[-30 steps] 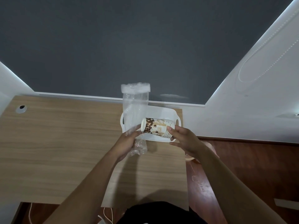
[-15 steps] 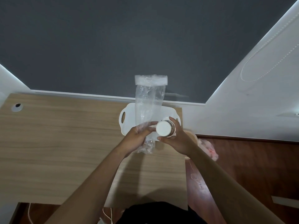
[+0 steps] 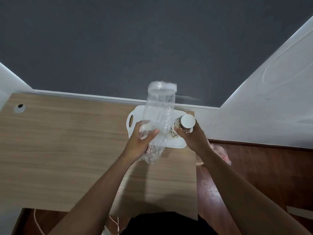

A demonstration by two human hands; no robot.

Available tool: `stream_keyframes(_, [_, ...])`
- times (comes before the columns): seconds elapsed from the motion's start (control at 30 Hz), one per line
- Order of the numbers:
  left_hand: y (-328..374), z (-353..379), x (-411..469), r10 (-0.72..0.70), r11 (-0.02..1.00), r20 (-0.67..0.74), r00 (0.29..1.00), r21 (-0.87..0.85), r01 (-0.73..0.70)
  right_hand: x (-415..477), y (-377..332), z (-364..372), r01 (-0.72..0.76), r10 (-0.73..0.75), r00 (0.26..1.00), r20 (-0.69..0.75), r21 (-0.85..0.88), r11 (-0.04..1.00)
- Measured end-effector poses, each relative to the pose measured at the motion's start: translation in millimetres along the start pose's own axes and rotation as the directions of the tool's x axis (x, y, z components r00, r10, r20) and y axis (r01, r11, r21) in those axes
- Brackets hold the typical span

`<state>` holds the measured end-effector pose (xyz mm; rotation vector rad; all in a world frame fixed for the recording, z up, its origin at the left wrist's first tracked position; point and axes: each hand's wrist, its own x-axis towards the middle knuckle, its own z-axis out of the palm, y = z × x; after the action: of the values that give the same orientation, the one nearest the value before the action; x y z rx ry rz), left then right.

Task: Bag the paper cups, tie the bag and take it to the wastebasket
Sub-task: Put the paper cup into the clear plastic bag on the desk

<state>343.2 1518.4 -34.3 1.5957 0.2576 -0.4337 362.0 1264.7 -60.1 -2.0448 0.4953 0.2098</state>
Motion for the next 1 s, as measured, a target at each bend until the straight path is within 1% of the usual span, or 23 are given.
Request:
stream_keyframes(0.07, [0.8,-0.8,-2.0,0.015,0.997,-0.013,1.000,-0.075,-0.016,4.6,0.4,2.0,-0.017,0.017,1.000,0.006,0.007,1.000])
stream_keyframes(0.13, [2.2,-1.5,-4.8,-0.017,0.990,-0.022,1.000,-0.144,0.013,9.6,0.8,3.8,-0.027,0.027,1.000,0.008,-0.002,1.000])
stream_keyframes(0.17, [0.2,-2.4,-5.3,-0.029,0.988,-0.023,0.999,-0.151,0.025,10.9,0.3,4.5,-0.031,0.031,0.999,0.010,-0.004,1.000])
stream_keyframes(0.33, [-18.7,-11.2,0.0,-0.021,0.998,-0.051,0.998,-0.064,0.018,17.7,6.4,11.1,-0.045,0.047,0.997,0.054,-0.036,0.998])
stream_keyframes(0.53, [-30.9,-16.5,4.5,-0.046,0.998,-0.034,0.998,-0.054,0.045,18.0,12.4,14.0,-0.076,0.084,0.994,0.067,-0.119,0.990])
stream_keyframes(0.63, [-31.1,-16.4,3.7,-0.050,0.997,-0.034,0.998,-0.068,0.048,17.2,13.7,9.8,-0.099,0.111,0.990,0.091,-0.127,0.987])
stream_keyframes(0.73, [-29.8,-15.9,1.8,-0.048,0.995,-0.030,0.998,-0.093,0.045,10.4,1.5,4.0,-0.131,0.139,0.989,0.055,-0.130,0.983])
stream_keyframes(0.8, [-28.3,-15.1,-0.1,-0.034,0.994,-0.027,0.999,-0.107,0.031,6.3,-8.3,2.4,-0.125,0.123,0.992,-0.021,-0.110,0.986])
stream_keyframes(0.9, [-25.3,-12.9,-3.8,-0.015,0.992,-0.024,1.000,-0.126,0.011,-5.0,-22.9,0.3,-0.049,0.040,0.992,-0.124,-0.075,0.996])
stream_keyframes(0.97, [-24.2,-11.4,-5.5,-0.001,0.991,-0.014,1.000,-0.133,-0.001,-13.6,-33.4,1.9,-0.020,0.014,0.992,-0.128,-0.046,0.999])
stream_keyframes(1.0, [-23.8,-11.4,-6.6,0.003,0.991,0.000,1.000,-0.133,-0.003,-17.0,-37.6,4.4,-0.022,0.018,0.996,-0.093,-0.041,0.999])
